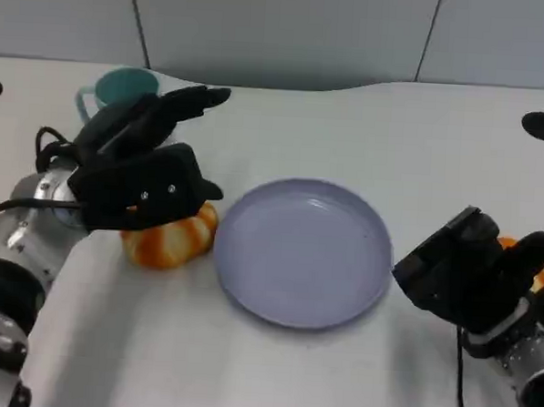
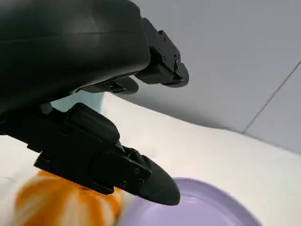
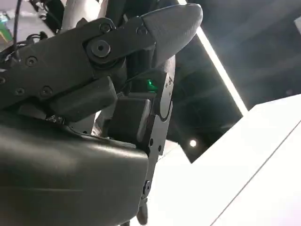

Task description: Grasp the bread from the table and place it into the plate.

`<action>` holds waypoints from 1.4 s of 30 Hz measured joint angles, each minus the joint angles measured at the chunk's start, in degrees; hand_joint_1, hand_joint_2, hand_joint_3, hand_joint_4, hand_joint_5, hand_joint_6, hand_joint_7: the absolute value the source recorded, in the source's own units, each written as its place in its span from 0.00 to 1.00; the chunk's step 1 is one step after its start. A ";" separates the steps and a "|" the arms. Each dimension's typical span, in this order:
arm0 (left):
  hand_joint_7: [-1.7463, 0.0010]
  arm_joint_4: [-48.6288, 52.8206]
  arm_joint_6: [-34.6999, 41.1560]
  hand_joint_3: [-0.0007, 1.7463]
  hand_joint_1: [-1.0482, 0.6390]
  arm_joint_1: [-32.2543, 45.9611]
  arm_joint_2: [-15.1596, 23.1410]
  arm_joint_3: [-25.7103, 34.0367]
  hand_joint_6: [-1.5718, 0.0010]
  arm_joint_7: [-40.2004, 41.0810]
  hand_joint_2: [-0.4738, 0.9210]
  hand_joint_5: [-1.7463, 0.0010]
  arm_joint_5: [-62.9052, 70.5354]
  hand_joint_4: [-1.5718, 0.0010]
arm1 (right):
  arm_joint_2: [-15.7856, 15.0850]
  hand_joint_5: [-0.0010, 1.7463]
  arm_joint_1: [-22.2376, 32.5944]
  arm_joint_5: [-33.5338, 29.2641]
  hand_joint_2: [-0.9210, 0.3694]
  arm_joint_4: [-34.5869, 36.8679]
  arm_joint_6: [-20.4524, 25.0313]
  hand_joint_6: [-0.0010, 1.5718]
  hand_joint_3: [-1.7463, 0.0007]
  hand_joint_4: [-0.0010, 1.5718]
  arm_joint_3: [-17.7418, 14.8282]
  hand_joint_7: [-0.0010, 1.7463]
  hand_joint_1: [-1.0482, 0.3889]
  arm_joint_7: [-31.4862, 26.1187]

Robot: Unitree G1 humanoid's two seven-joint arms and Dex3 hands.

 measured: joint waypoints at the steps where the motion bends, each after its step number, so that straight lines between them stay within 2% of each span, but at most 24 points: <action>1: 1.00 -0.16 0.50 0.00 0.11 0.44 0.42 -0.10 0.79 0.02 0.90 1.00 0.28 0.84 | -0.29 0.01 0.23 -0.30 0.05 -0.21 0.07 0.87 1.00 0.99 0.10 0.00 0.37 -0.18; 4: 1.00 1.71 4.08 0.00 0.15 0.52 0.93 -3.16 0.80 0.42 0.88 1.00 3.94 0.90 | -0.02 0.00 0.82 -0.24 0.04 -0.32 0.03 0.86 1.00 0.98 -0.25 0.00 0.38 0.20; 9: 1.00 11.88 11.08 0.00 0.16 0.66 -0.24 -10.20 0.81 0.55 0.88 1.00 10.46 0.93 | 0.77 0.00 1.40 0.04 0.05 -0.39 0.75 0.86 1.00 0.98 -0.44 0.00 0.37 1.42; 16: 1.00 16.39 11.69 0.01 0.13 0.26 -1.02 -12.10 0.83 3.05 0.91 0.99 10.96 0.91 | 1.38 0.00 2.25 0.82 0.04 -2.01 1.00 0.86 1.00 0.98 -0.46 0.00 0.37 1.89; 19: 0.97 17.14 11.97 0.00 0.31 0.24 -1.57 -12.12 0.72 5.17 0.90 0.93 10.81 0.78 | 1.38 0.00 2.85 0.89 0.04 -2.39 1.17 0.86 1.00 0.97 -0.40 0.00 0.38 2.12; 20: 0.96 17.45 12.45 0.00 0.41 0.32 -2.15 -12.09 0.64 6.72 0.91 0.85 10.77 0.67 | 1.40 0.00 2.95 0.95 0.04 -2.51 1.44 0.86 1.00 0.97 -0.36 0.00 0.38 2.28; 21: 0.97 17.68 13.05 0.00 0.44 0.44 -2.74 -12.04 0.61 8.27 0.92 0.82 10.74 0.64 | 1.42 0.00 3.00 0.97 0.04 -2.65 1.78 0.86 1.00 0.97 -0.30 0.00 0.38 2.40; 22: 0.95 17.87 13.47 0.01 0.50 0.53 -3.22 -11.97 0.52 9.69 0.94 0.78 10.73 0.58 | 1.46 0.01 3.02 1.00 0.04 -2.83 2.03 0.86 1.00 0.97 -0.24 0.00 0.39 2.43; 23: 0.94 18.03 13.76 0.00 0.53 0.54 -3.49 -11.92 0.41 10.91 0.94 0.78 10.71 0.49 | 1.55 0.01 3.07 1.02 0.04 -3.16 2.16 0.86 1.00 0.98 -0.16 0.00 0.39 2.42; 25: 0.94 18.28 13.95 0.00 0.53 0.54 -3.65 -12.10 0.32 13.55 0.93 0.78 10.89 0.40 | 1.75 0.00 3.18 1.05 0.03 -3.97 2.18 0.86 1.00 0.97 -0.06 0.00 0.39 2.41; 27: 0.93 18.34 13.18 0.00 0.53 0.55 -3.61 -12.56 0.29 16.56 0.92 0.78 11.04 0.38 | 1.84 0.00 3.19 1.18 0.03 -4.19 2.17 0.85 1.00 0.96 -0.07 0.00 0.38 2.43; 29: 0.93 18.36 11.60 0.00 0.55 0.97 -3.31 -12.32 0.27 18.52 0.94 0.70 10.68 0.40 | 1.91 0.00 3.19 1.22 0.03 -4.11 2.05 0.86 1.00 0.97 -0.14 0.00 0.38 2.45; 37: 0.95 18.35 5.58 0.01 0.54 2.06 -1.98 -7.14 0.26 18.39 0.95 0.71 5.64 0.37 | 1.94 0.01 3.15 1.22 0.03 -3.87 1.55 0.87 1.00 0.99 -0.37 0.01 0.38 1.26; 42: 0.95 17.10 -0.02 0.00 0.53 2.36 -1.25 -1.36 0.24 19.07 0.93 0.70 0.22 0.33 | 1.74 0.00 2.81 1.20 0.03 -3.02 0.70 0.88 1.00 0.99 -0.41 0.01 0.38 0.62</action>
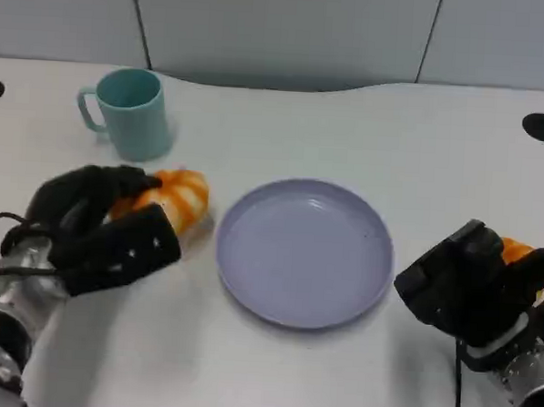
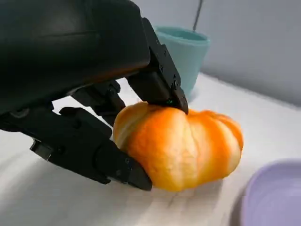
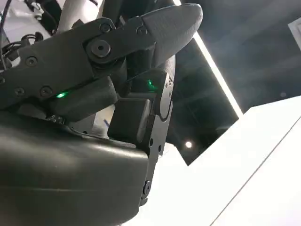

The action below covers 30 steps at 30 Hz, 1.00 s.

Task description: Grasp the bread from the table and place it into the plate.

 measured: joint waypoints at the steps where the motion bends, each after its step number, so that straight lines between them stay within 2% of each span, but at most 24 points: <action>1: 0.95 -0.32 -1.01 0.00 0.53 0.01 0.04 0.90 0.24 0.13 0.92 0.69 -0.85 0.33 | -0.11 0.00 -0.13 -0.01 0.03 0.25 -0.13 0.88 1.00 0.99 -0.01 0.01 0.37 -0.23; 3: 0.96 -0.88 -3.00 0.00 0.53 0.00 0.03 2.50 0.24 0.14 0.92 0.70 -2.41 0.33 | -0.26 0.00 -0.44 -0.07 0.04 0.78 -0.56 0.88 1.00 1.00 -0.03 0.00 0.37 -0.60; 10: 0.97 -4.97 -8.19 0.00 0.52 -0.08 -0.28 6.77 0.22 -0.33 0.90 0.80 -6.55 0.27 | -1.19 0.00 -1.99 -0.17 0.05 2.62 -0.76 0.88 1.00 1.00 -0.12 0.00 0.36 -1.31; 13: 0.98 -7.28 -9.12 0.00 0.51 -0.09 -0.55 7.62 0.21 -1.94 0.89 0.84 -7.65 0.25 | -1.22 0.00 -2.16 -0.32 0.05 2.91 -1.31 0.86 1.00 0.98 -0.12 0.00 0.38 -1.47; 20: 0.99 -13.97 -13.40 0.00 0.53 1.66 -4.01 7.36 0.21 -5.04 0.88 0.87 -8.32 0.23 | 0.14 0.00 -2.62 -0.33 0.02 3.12 -2.71 0.85 0.99 0.94 -0.10 0.00 0.36 -0.63; 25: 0.99 -13.69 -15.07 0.00 0.51 3.56 -5.86 6.72 0.21 -7.98 0.89 0.89 -8.36 0.22 | 1.40 0.01 -2.51 -0.41 0.02 2.24 -9.30 0.88 1.00 0.96 -0.13 0.01 0.32 -1.59; 27: 0.99 -13.44 -15.10 0.00 0.50 3.76 -6.25 6.42 0.21 -8.85 0.89 0.89 -8.35 0.23 | 1.74 0.01 -2.33 -0.42 0.02 1.87 -10.36 0.89 1.00 0.97 -0.09 0.01 0.32 -1.81; 29: 1.00 -13.41 -15.23 0.00 0.42 3.81 -6.62 5.89 0.34 -9.05 0.88 0.95 -7.69 0.33 | 2.20 0.01 -1.99 -0.42 0.01 1.05 -10.60 0.88 1.00 0.97 0.02 0.00 0.32 -2.23; 30: 1.00 -13.47 -15.07 0.01 0.28 3.82 -6.67 5.20 0.52 -8.92 0.91 0.97 -6.73 0.53 | 2.42 0.01 -1.82 -0.42 0.01 0.69 -10.57 0.88 1.00 0.98 0.07 0.00 0.31 -2.36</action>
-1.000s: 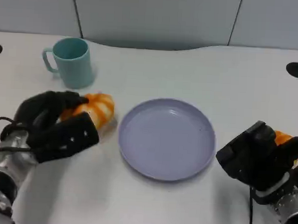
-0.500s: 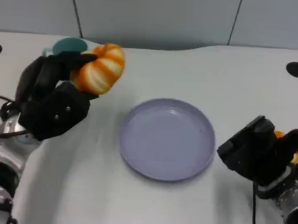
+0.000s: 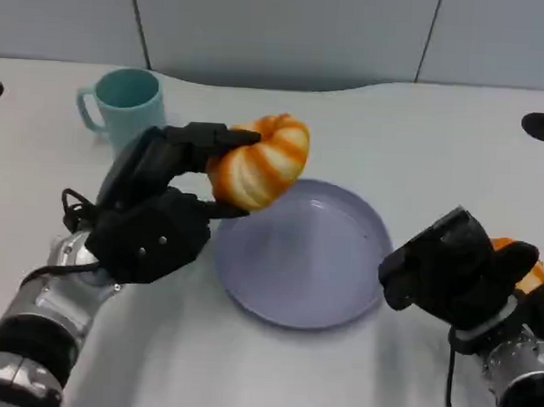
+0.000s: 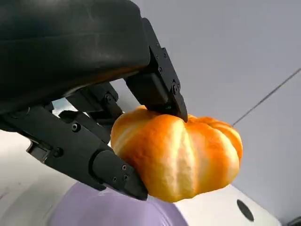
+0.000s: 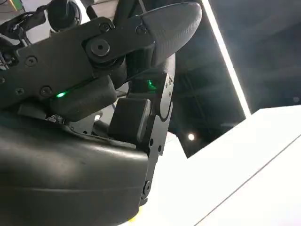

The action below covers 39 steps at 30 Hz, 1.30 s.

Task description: Grasp the bread from the table and place it into the plate.

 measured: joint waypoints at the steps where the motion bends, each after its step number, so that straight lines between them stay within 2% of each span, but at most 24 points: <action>1: 1.00 -0.58 0.94 0.04 0.13 0.10 0.06 -0.95 0.71 0.00 0.96 0.99 1.35 0.74 | 0.19 0.01 0.18 0.02 0.01 -0.32 -0.01 0.89 1.00 0.99 0.04 0.01 0.29 -0.04; 2: 1.00 -1.83 2.96 0.08 0.06 0.29 0.26 -2.10 0.79 -0.46 0.98 0.99 2.90 0.84 | 0.43 0.01 0.43 0.02 0.02 -0.84 -0.25 0.89 1.00 0.99 0.07 0.01 0.28 -0.44; 4: 0.99 -5.00 6.63 0.28 0.01 1.16 1.02 -3.38 0.95 -2.87 1.00 1.00 4.30 0.97 | 0.86 0.00 0.92 0.00 0.01 -1.92 -0.97 0.88 0.99 0.98 0.17 0.00 0.30 -1.59; 6: 1.00 -8.28 7.95 0.38 0.00 2.34 2.25 -3.45 0.99 -5.84 1.00 1.00 4.01 0.99 | 0.81 0.00 1.31 0.01 0.00 -2.06 -1.43 0.87 0.99 0.98 0.14 0.00 0.32 -1.70; 7: 1.00 -9.28 7.81 0.39 0.00 2.74 2.59 -3.01 0.99 -7.35 1.00 1.00 2.88 1.00 | 0.78 0.00 1.49 0.07 0.00 -2.03 -1.52 0.87 0.99 0.98 0.05 0.00 0.33 -1.70; 11: 1.00 -9.99 3.95 0.41 0.00 4.16 2.40 0.88 1.00 -14.35 1.00 1.00 -6.67 1.00 | 0.92 0.01 1.65 0.32 0.01 -1.68 -1.97 0.88 1.00 0.99 -0.28 0.00 0.31 -1.71; 14: 1.00 -14.18 6.34 0.41 0.00 6.60 1.36 4.04 1.00 -24.55 1.00 1.00 -17.72 1.00 | 0.93 0.01 1.67 0.14 0.02 -1.87 -1.45 0.88 1.00 1.00 0.09 0.00 0.31 -2.43; 17: 1.00 -25.46 14.83 0.36 0.00 12.34 0.48 7.57 1.00 -33.86 1.00 0.97 -30.63 0.95 | 0.81 0.01 1.89 0.00 0.03 -2.82 -1.20 0.88 1.00 1.00 0.55 0.00 0.34 -3.51; 19: 1.00 -34.02 21.37 0.35 0.00 16.74 -0.03 10.21 1.00 -37.26 1.00 0.95 -39.14 0.91 | 0.80 0.01 2.45 0.00 0.02 -3.99 -1.20 0.87 1.00 1.00 0.89 0.00 0.34 -4.35; 22: 1.00 -46.53 33.17 0.37 0.00 23.96 -0.20 14.32 1.00 -38.52 1.00 0.96 -51.03 0.93 | 0.78 0.01 2.81 0.07 0.03 -4.47 -0.81 0.87 1.00 1.00 1.13 0.00 0.33 -4.52; 25: 0.99 -53.99 46.88 0.38 0.00 31.22 0.26 18.59 0.98 -42.28 1.00 0.96 -65.09 0.94 | 0.68 0.01 2.90 0.05 0.04 -4.62 0.28 0.87 1.00 1.00 1.73 0.00 0.34 -4.69; 27: 0.97 -51.89 55.49 0.38 0.00 35.38 0.61 21.08 0.94 -50.87 1.00 0.93 -73.49 0.90 | 0.38 0.01 2.94 0.05 0.03 -4.68 0.95 0.87 1.00 0.99 1.95 0.00 0.34 -4.73; 30: 0.95 -41.07 64.33 0.41 0.00 37.76 0.84 24.28 0.88 -61.85 1.00 0.89 -78.90 0.83 | -0.13 0.01 2.94 0.10 0.03 -4.49 1.09 0.88 1.00 1.00 1.93 0.01 0.31 -4.41; 34: 0.96 -29.84 65.96 0.37 0.00 36.54 -0.47 28.46 0.86 -68.08 1.00 0.88 -79.21 0.84 | -1.10 0.01 3.20 -0.02 0.02 -4.40 0.46 0.87 1.00 0.99 1.99 0.00 0.33 -4.44; 39: 0.96 -25.43 65.20 0.33 0.00 32.68 -1.78 30.01 0.85 -74.53 1.00 0.88 -77.11 0.86 | -2.04 0.00 3.23 -0.07 0.02 -3.50 0.63 0.86 1.00 0.98 2.14 0.00 0.33 -2.78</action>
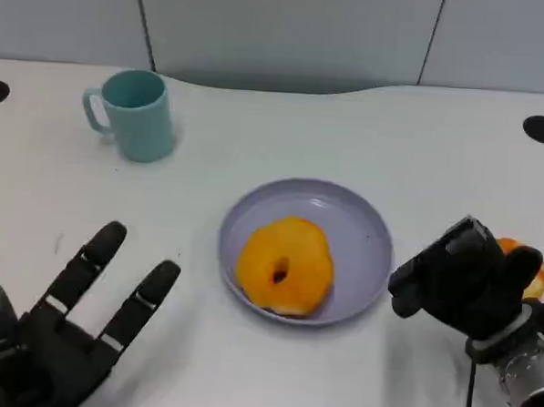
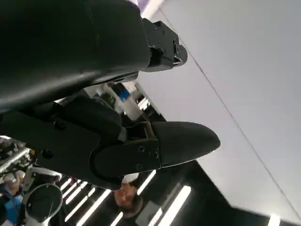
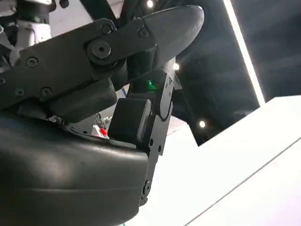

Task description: Grasp the bread from the table and place it into the plate.

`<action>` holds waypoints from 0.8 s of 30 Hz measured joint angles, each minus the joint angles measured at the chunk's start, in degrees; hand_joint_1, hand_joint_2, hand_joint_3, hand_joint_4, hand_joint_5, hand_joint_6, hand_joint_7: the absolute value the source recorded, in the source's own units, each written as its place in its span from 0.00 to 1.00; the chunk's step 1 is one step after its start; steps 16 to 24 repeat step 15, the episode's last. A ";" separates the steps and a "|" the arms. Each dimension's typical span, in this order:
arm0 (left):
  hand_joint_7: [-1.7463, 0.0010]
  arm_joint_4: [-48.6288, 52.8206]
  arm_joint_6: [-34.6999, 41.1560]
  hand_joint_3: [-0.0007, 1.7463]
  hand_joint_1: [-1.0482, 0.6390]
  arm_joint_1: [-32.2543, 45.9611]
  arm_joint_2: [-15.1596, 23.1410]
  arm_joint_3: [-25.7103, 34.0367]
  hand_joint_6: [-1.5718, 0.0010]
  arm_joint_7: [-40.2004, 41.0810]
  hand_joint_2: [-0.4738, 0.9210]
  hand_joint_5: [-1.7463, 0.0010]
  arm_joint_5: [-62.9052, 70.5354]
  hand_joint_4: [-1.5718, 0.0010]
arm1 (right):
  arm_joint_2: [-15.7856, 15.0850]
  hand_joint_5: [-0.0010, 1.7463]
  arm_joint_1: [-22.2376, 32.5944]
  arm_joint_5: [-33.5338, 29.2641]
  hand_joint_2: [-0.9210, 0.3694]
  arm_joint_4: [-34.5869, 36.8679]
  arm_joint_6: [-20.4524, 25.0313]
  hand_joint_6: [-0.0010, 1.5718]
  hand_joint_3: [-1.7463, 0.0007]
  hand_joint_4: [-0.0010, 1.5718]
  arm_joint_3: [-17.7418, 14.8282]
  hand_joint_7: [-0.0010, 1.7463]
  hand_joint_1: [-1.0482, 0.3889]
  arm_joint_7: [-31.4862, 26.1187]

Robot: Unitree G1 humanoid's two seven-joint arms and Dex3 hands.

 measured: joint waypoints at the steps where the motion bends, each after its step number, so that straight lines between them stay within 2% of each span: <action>1: 0.96 0.37 -0.03 0.33 0.00 -0.74 -0.08 0.31 0.85 -0.85 1.00 0.88 0.31 0.86 | -0.03 0.01 0.00 0.00 0.02 0.18 -0.01 0.87 1.00 0.99 0.00 0.00 0.32 0.21; 7: 0.99 1.03 -0.82 0.34 0.00 -1.67 -1.10 1.18 0.88 -2.44 1.00 0.88 2.87 0.87 | -0.71 0.00 -0.02 -0.09 0.01 0.94 -0.22 0.86 1.00 0.98 -0.06 0.00 0.29 -0.29; 24: 0.99 1.03 -2.41 0.33 0.00 -1.67 -2.33 1.99 0.87 -2.81 1.00 0.87 5.19 0.91 | -1.29 0.00 -0.62 -0.13 0.00 2.76 -1.11 0.85 0.99 0.98 -0.11 0.00 0.28 0.45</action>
